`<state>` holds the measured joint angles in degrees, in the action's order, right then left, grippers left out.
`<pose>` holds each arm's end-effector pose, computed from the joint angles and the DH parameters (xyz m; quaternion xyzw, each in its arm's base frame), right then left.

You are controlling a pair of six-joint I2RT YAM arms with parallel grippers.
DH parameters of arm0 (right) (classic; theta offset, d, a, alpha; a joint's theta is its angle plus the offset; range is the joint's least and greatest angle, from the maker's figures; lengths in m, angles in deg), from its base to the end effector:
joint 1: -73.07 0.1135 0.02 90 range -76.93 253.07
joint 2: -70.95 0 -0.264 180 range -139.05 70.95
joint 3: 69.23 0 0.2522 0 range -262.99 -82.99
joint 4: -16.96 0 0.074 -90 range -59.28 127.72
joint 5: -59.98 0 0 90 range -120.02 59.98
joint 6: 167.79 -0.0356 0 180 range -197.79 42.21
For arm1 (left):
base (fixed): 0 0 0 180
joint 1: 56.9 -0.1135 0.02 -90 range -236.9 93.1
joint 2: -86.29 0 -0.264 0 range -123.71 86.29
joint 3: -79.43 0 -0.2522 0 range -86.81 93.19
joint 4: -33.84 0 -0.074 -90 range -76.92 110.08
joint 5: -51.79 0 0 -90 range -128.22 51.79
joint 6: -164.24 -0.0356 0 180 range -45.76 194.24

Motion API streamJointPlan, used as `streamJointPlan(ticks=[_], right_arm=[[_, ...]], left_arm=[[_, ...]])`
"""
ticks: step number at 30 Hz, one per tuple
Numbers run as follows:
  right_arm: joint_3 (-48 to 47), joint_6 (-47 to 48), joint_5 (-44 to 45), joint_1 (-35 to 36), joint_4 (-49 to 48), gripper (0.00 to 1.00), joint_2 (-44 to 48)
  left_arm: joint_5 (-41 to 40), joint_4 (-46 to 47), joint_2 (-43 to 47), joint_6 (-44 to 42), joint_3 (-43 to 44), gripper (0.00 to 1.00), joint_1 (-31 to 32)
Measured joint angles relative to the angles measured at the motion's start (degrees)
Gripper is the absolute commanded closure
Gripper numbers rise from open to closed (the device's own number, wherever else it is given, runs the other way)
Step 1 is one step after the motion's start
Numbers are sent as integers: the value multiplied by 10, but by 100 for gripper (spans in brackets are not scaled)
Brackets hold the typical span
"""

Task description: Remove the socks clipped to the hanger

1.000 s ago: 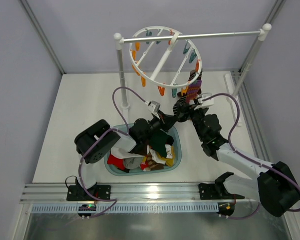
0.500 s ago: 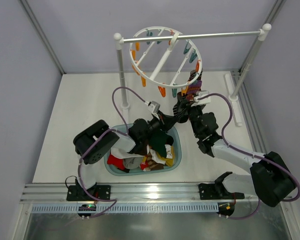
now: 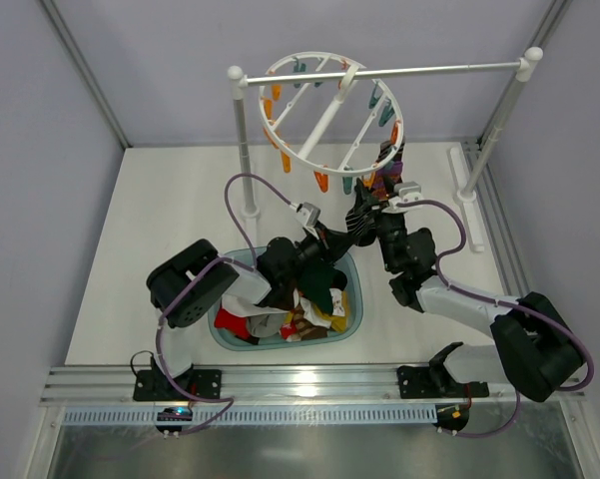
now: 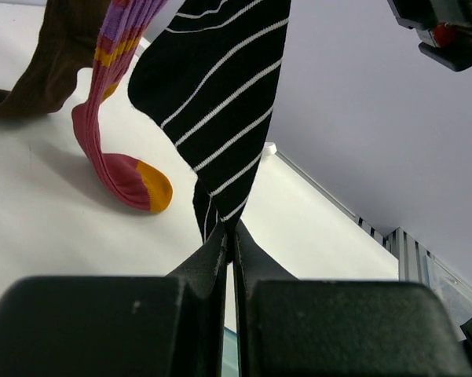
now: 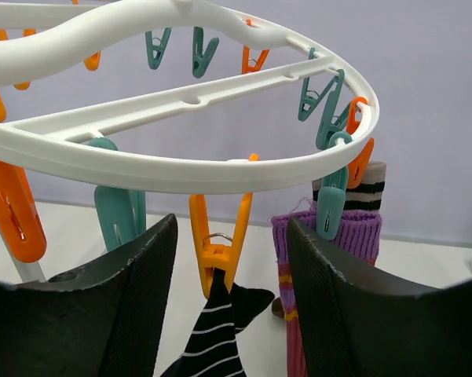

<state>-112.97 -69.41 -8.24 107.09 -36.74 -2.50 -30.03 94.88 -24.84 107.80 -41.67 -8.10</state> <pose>0.2243 0.1354 0.2851 -0.0457 0.5560 0.0824 0.8258 0.2449 -0.2874 0.1771 0.1397 0.6361 -0.5336 0.5395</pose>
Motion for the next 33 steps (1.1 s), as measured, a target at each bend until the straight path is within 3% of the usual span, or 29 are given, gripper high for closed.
streamJointPlan(ticks=[7, 12, 20, 22, 23, 24, 25, 28, 31, 33], right_arm=[[-10, 13, 0, 0, -2, 55, -13], [-26, 21, -3, 0, -1, 83, -26], [-35, 23, -3, 1, -1, 87, -31], [-35, 22, -3, 1, -1, 81, -31], [-35, 22, -3, 1, -1, 71, -31], [-35, 21, -3, 1, -1, 50, -31], [-35, 17, -3, 1, -1, 38, -31], [-30, 15, -3, 2, 3, 13, -28], [-6, 10, 4, 2, 7, 4, -6], [13, 4, 15, 2, 16, 3, 19]], left_arm=[[0, 0, 0, 0, 0, 100, 0], [3, 0, 0, -1, -1, 100, 0], [7, 0, 0, -8, -4, 100, 0], [7, 0, 0, -9, -4, 100, 0], [9, 0, 0, -9, -4, 100, 0], [9, 0, 0, -9, -4, 100, 0], [9, 0, 0, -10, -5, 100, 0], [9, -1, 7, -12, -15, 100, 0], [9, -1, 26, -23, -36, 100, 0], [9, -2, 49, -32, -55, 100, 0]])
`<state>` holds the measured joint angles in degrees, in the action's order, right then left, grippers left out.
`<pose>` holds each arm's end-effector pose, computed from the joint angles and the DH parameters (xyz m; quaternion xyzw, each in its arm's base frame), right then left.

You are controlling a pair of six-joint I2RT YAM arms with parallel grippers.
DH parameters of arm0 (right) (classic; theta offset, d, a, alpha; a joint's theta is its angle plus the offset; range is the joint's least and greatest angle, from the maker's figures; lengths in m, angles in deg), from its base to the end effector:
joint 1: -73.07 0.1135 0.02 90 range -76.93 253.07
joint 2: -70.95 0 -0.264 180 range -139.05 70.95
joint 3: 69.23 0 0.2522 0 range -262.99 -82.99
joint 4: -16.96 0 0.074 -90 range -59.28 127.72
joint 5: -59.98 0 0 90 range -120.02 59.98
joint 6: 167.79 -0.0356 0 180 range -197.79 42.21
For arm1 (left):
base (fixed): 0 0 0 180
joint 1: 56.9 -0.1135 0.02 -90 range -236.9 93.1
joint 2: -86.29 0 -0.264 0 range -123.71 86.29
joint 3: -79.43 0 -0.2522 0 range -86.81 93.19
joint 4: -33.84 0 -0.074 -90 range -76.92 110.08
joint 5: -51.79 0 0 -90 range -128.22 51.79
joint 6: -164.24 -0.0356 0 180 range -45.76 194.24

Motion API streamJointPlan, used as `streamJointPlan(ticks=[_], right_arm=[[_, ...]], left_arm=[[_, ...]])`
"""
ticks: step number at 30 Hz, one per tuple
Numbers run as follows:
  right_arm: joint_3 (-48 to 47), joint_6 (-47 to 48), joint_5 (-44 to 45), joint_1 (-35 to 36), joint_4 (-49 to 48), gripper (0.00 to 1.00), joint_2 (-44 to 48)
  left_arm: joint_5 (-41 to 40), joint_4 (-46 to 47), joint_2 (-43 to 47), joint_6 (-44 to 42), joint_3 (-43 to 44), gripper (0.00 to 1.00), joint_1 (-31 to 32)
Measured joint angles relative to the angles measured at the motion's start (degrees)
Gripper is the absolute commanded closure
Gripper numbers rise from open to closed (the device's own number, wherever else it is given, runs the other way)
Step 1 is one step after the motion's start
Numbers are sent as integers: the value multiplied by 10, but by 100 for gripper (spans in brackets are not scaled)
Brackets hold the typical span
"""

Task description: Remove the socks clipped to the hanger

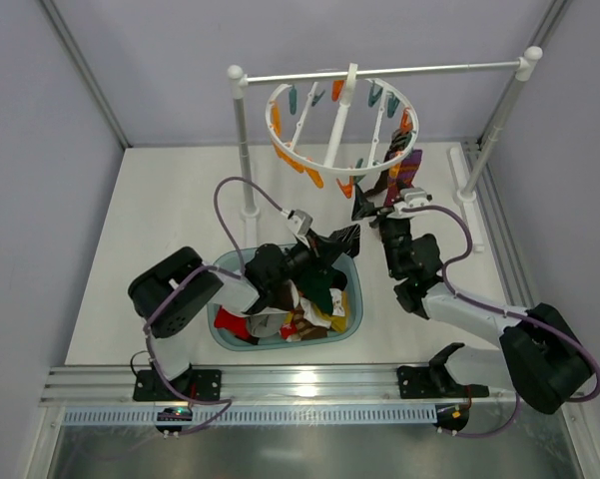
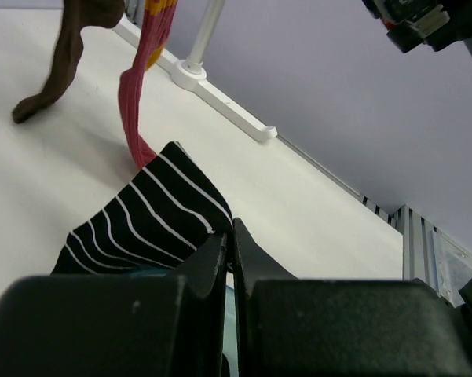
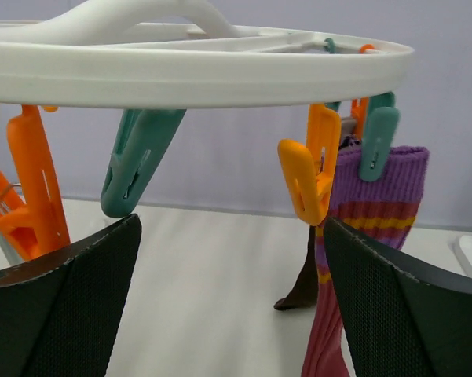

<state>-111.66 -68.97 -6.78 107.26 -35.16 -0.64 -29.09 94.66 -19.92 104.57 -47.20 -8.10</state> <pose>0.2189 0.1317 0.2827 -0.0421 0.5648 0.0708 0.8211 0.2290 -0.2702 0.1812 0.1642 0.6360 -0.5193 0.5466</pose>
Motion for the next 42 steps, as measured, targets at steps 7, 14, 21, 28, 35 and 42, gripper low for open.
streamJointPlan(ticks=[7, 14, 21, 28, 35, 42], right_arm=[[75, -19, 46, 0, 18, 0, 117], [113, -37, 68, 0, 31, 0, 180], [117, -45, 85, 0, 45, 0, 172], [131, -45, 106, 0, 47, 0, 188], [150, -39, 139, -3, 42, 0, 214], [156, -38, 157, -12, 37, 0, 219]], left_arm=[[-3, -5, 120, -46, -87, 100, 0], [-38, -183, 357, -106, -96, 100, 9], [-155, -355, 473, -143, -103, 100, 68], [-275, -414, 440, -126, -210, 100, 107], [-343, -348, 345, -86, -264, 100, 137], [-391, -204, 189, -62, -228, 100, 163]])
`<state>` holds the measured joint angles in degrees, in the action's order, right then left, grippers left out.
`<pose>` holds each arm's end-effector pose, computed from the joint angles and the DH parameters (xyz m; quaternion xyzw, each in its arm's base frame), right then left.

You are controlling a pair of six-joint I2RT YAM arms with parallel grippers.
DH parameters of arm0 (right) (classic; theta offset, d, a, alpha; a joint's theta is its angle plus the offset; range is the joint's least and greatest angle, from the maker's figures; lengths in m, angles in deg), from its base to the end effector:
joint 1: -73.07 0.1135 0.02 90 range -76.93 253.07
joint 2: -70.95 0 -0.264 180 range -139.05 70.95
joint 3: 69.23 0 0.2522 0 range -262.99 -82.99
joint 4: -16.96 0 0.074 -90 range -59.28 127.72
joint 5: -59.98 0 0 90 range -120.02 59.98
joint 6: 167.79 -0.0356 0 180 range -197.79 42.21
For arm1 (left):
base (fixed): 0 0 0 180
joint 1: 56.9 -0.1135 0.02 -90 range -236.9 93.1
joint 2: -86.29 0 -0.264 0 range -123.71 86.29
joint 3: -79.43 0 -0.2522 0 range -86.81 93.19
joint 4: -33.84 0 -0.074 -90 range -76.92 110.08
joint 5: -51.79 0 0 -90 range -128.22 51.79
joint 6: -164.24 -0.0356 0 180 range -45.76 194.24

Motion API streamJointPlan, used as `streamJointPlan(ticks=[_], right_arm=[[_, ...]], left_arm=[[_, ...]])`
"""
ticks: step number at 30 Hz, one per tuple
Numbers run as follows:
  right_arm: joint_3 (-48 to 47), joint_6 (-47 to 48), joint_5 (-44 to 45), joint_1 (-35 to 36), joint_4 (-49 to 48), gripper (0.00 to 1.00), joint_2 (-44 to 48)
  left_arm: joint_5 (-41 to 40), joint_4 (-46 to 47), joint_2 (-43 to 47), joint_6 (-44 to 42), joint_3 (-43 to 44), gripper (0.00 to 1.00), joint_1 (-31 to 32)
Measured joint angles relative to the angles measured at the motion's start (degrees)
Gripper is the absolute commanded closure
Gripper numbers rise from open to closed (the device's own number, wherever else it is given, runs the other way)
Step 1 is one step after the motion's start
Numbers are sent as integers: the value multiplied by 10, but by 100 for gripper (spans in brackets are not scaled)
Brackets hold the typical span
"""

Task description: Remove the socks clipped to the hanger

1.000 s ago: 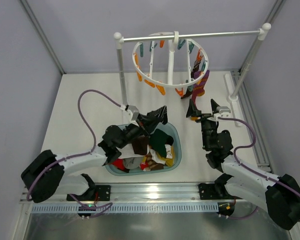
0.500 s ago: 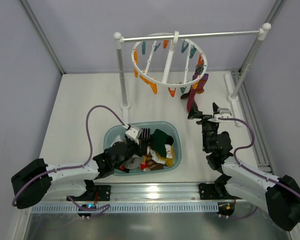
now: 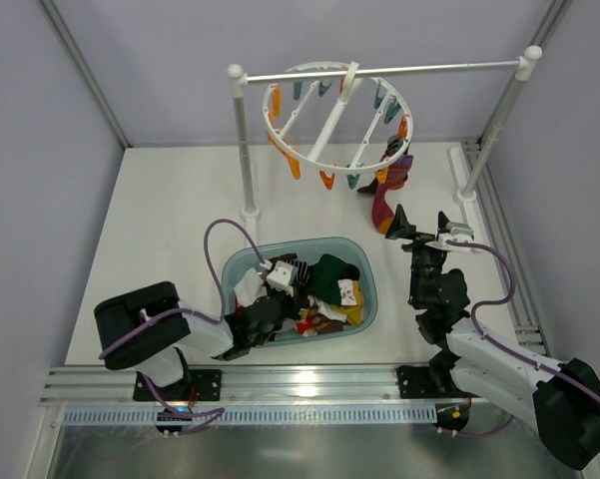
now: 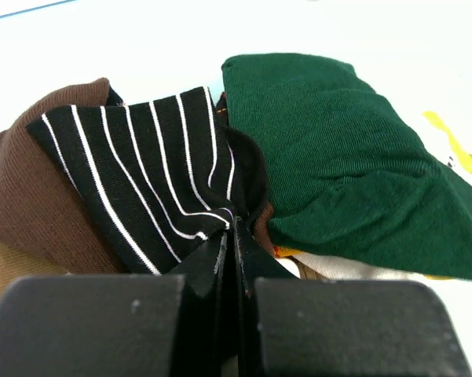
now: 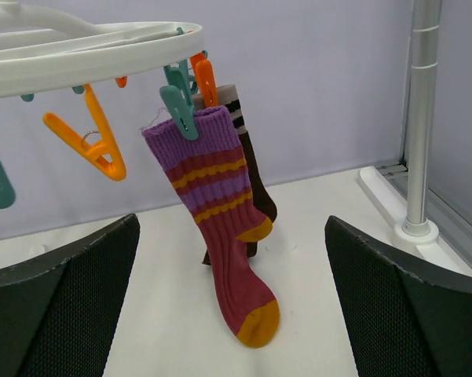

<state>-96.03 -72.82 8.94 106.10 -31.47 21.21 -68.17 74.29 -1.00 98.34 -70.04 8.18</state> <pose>0.1576 0.0758 0.2604 0.1028 0.5675 0.0206 0.8166 0.1199 -0.2160 0.1368 0.1254 0.7784 -0.2594 0.5577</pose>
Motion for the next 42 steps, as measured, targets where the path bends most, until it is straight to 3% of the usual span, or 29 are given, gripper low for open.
streamJointPlan(ticks=[3, 7, 9, 10, 11, 14, 16, 21, 25, 30, 35, 42], right_arm=[[2, -2, 7, -7, -3, 0, 0], [2, -8, 14, -16, -3, 0, 0], [3, -10, 15, -18, -3, 0, 0], [3, -13, 16, -21, -3, 0, 0], [4, -14, 16, -22, -3, 0, 0], [4, -21, 16, -29, -2, 0, 0], [4, -27, 15, -38, 0, 0, -2], [-12, -82, -29, -109, 24, 0, -44], [-52, -135, -96, -184, 25, 0, -134], [-121, -158, -178, -208, 12, 0, -263], [-185, -155, -232, -209, -26, 0, -360], [-245, -137, -259, -213, -70, 1, -456]], left_arm=[[-4, 65, -46, 8, 6, 100, 3], [-4, 85, -54, 6, 5, 100, 3], [-6, 79, -50, 3, 5, 94, 5], [-7, 74, -45, 0, 5, 67, 6], [-10, 64, -38, -7, 6, 48, 8], [-28, 34, -5, -13, 3, 5, 13], [-35, 10, 19, -16, 3, 0, 16], [-48, -89, 102, -41, 16, 0, 20], [-63, -154, 183, -79, 55, 0, 20], [-52, -170, 256, -115, 94, 0, 3], [15, -190, 259, -116, 127, 0, -69], [114, -175, 184, -82, 165, 0, -175]])
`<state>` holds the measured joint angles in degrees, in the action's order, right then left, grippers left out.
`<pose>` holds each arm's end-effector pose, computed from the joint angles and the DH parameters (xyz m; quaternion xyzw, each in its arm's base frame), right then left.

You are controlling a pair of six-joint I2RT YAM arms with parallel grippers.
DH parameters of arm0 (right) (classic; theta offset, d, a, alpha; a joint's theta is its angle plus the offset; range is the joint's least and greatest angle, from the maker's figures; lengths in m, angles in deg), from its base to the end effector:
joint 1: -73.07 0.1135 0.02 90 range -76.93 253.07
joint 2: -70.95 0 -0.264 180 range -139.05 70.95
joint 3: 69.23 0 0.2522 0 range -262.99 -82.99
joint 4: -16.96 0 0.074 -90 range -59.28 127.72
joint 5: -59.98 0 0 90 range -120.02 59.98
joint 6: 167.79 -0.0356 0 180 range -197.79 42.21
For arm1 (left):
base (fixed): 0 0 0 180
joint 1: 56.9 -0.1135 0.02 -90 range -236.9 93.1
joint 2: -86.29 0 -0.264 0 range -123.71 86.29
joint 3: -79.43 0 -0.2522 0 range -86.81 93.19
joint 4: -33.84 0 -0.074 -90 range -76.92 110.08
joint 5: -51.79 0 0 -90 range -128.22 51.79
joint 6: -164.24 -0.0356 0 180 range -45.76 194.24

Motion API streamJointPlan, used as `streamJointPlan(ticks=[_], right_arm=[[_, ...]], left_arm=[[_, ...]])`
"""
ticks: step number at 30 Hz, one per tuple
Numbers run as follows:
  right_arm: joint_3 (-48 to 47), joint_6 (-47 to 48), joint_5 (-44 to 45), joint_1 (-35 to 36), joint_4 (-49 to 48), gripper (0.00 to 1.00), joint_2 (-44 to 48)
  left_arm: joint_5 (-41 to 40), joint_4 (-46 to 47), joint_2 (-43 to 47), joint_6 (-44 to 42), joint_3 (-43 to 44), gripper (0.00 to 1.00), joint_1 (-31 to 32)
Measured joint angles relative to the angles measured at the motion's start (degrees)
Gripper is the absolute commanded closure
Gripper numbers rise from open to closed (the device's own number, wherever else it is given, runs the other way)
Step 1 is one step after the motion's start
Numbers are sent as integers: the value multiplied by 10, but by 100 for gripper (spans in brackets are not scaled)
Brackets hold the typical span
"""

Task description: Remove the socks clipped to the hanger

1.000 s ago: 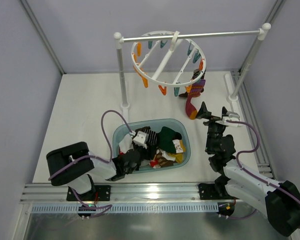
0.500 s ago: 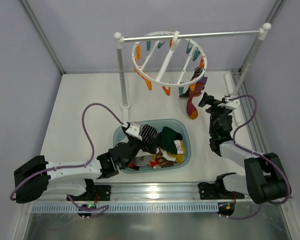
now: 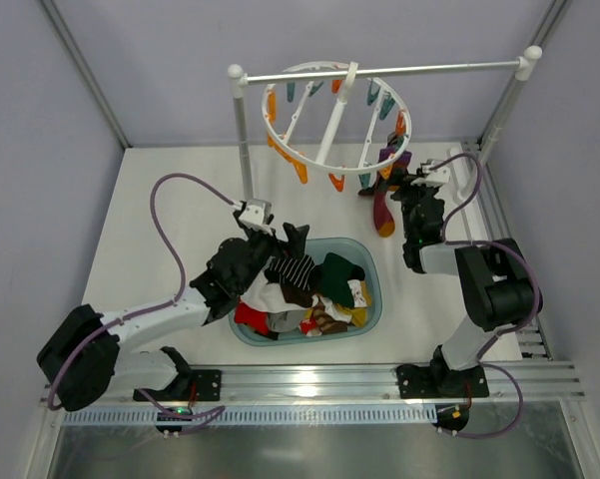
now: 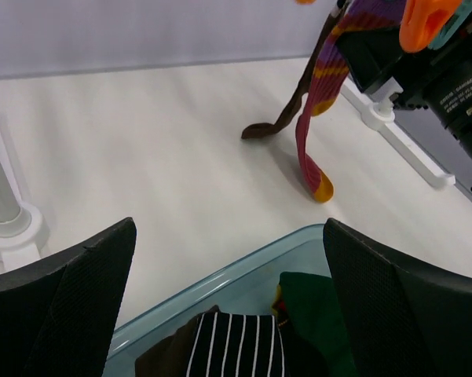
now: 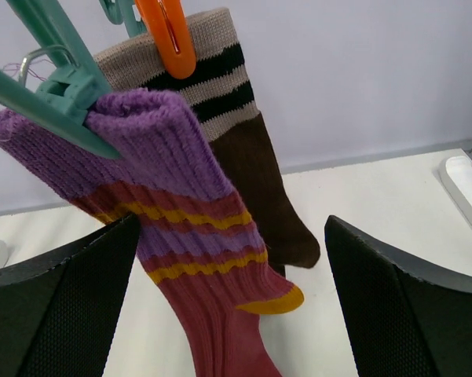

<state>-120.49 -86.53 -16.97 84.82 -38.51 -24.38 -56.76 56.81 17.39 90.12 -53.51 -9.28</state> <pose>0.3269 0.0598 0.2224 0.0714 0.6314 0.0659 0.7694 0.1882 -0.1894 0.2681 0.0782 0.6961 -0.2749 0.6586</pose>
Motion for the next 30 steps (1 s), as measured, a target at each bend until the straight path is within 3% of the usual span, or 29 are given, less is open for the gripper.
streamJointPlan(ticks=[9, 19, 22, 26, 30], right_arm=[[-48, 14, -42, -2, -21, 0, -63], [-52, 29, -127, -2, -26, 47, -80], [-52, 31, -155, -2, -26, 72, -83], [-52, 36, -170, -2, -27, 85, -83], [-49, 37, -179, -2, -27, 86, -83]], left_arm=[[52, 64, -97, 18, -4, 0, -20], [48, 110, -82, 17, -68, 0, -20], [35, 113, -57, 16, -94, 0, -21], [28, 119, -27, 16, -116, 0, -22], [20, 128, -8, 15, -128, 0, -23]])
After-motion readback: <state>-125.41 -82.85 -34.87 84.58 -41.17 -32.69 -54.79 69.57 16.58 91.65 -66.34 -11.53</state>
